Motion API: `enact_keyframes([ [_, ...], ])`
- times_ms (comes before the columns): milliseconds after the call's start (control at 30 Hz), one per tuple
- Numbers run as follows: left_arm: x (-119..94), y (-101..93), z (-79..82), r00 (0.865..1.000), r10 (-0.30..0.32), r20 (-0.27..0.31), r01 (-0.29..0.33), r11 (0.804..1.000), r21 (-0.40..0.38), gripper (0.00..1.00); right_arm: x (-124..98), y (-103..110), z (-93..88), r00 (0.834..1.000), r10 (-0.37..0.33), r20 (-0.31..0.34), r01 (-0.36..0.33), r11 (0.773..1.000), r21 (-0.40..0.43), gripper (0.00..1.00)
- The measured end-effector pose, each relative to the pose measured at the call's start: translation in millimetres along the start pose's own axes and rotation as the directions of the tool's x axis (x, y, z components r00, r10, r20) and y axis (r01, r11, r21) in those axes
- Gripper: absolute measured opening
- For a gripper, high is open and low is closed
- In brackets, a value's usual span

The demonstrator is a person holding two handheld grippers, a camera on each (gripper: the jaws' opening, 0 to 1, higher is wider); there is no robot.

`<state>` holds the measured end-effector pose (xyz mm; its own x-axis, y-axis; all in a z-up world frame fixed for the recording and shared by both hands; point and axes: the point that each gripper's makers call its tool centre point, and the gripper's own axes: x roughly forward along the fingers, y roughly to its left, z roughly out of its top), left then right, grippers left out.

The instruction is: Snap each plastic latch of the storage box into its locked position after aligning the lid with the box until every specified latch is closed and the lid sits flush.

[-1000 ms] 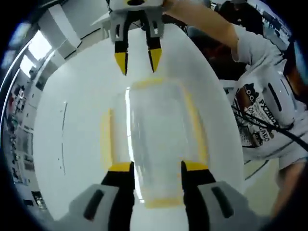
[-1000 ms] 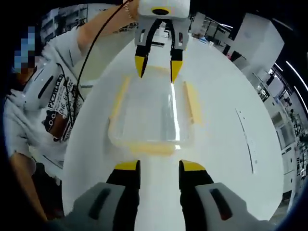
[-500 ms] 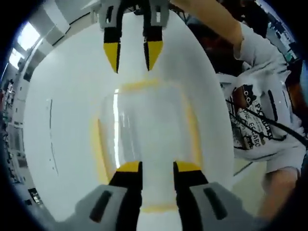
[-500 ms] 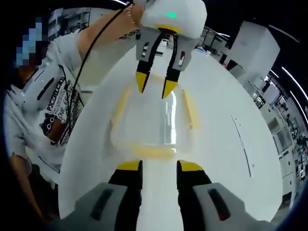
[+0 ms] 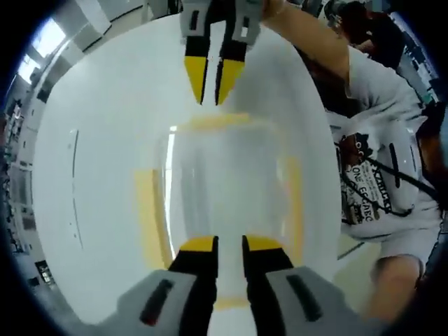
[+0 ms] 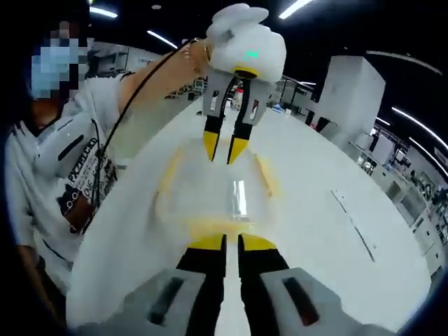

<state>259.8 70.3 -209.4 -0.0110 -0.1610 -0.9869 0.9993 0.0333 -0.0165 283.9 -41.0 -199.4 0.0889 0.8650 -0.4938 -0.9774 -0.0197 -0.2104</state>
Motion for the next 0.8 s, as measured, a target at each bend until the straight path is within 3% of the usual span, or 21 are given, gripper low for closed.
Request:
enact_keyframes([
  [167,0.4,1.3,0.9,1.000,0.000,0.025,0.000,1.000,-0.015,0.09,-0.2,3.8,7.0,0.989,0.002,0.147,-0.009,0.999,0.052,0.00],
  [333,0.6,-0.9,1.9,0.999,0.024,-0.023,-0.023,0.999,0.039,0.07,6.2,8.6,10.1,0.962,-0.024,0.270,0.006,0.998,0.070,0.00],
  [400,1.0,-0.9,2.1,0.998,0.035,-0.050,-0.031,0.997,0.068,0.07,8.9,10.7,5.4,0.967,-0.020,0.253,0.001,0.997,0.073,0.00],
  [567,0.3,0.7,0.5,0.998,0.035,-0.052,-0.032,0.997,0.069,0.06,15.1,15.7,-7.7,0.973,-0.010,0.232,-0.013,0.995,0.099,0.00],
  [800,2.5,0.1,0.8,0.993,0.049,-0.105,-0.040,0.996,0.081,0.05,17.9,15.3,-6.4,0.969,-0.011,0.247,-0.026,0.989,0.146,0.00],
])
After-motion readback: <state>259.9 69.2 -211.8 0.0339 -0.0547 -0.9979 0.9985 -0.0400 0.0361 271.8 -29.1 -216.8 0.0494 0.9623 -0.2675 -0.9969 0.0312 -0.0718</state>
